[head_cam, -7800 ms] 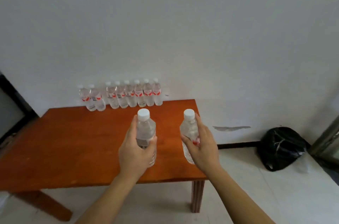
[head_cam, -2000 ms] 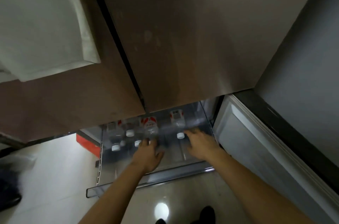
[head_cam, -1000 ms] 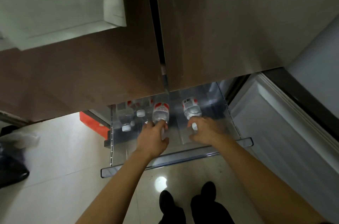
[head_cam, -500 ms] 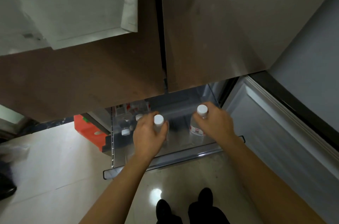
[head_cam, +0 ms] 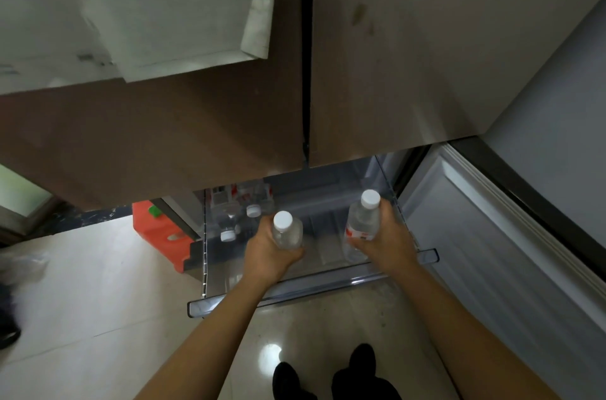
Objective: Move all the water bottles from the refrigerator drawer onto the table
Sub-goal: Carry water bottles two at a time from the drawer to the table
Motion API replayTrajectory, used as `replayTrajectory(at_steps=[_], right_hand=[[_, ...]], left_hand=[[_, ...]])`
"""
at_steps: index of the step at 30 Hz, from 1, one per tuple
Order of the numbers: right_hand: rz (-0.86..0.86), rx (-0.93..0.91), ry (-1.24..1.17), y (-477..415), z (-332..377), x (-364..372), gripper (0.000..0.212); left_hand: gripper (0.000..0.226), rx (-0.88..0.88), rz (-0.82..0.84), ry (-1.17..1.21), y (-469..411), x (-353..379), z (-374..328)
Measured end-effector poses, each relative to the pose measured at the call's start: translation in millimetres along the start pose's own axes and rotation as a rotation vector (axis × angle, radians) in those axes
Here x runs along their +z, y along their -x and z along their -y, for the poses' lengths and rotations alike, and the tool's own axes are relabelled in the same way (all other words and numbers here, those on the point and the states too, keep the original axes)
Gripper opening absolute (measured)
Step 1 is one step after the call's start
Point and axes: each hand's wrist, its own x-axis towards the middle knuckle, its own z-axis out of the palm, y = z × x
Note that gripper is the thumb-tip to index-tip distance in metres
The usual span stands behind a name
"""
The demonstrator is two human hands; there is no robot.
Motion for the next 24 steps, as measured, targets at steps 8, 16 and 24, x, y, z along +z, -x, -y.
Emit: replayTrajectory(at_steps=[8, 16, 24], right_hand=[[0.118, -0.143, -0.041, -0.9, 16.2, -12.0, 0.091], [0.299, -0.514, -0.204, -15.5, 58.2, -10.4, 0.095], [0.559, -0.816, -0.391, 38.2, 132.9, 40.5, 0.092]], left_hand=[[0.068, 0.010, -0.310, 0.172, 26.4, -22.2, -18.8], [0.067, 0.124, -0.700, 0.272, 91.6, -40.1, -54.4], [0.082, -0.016, -1.116, 0.103, 214.8, -72.3, -42.6]])
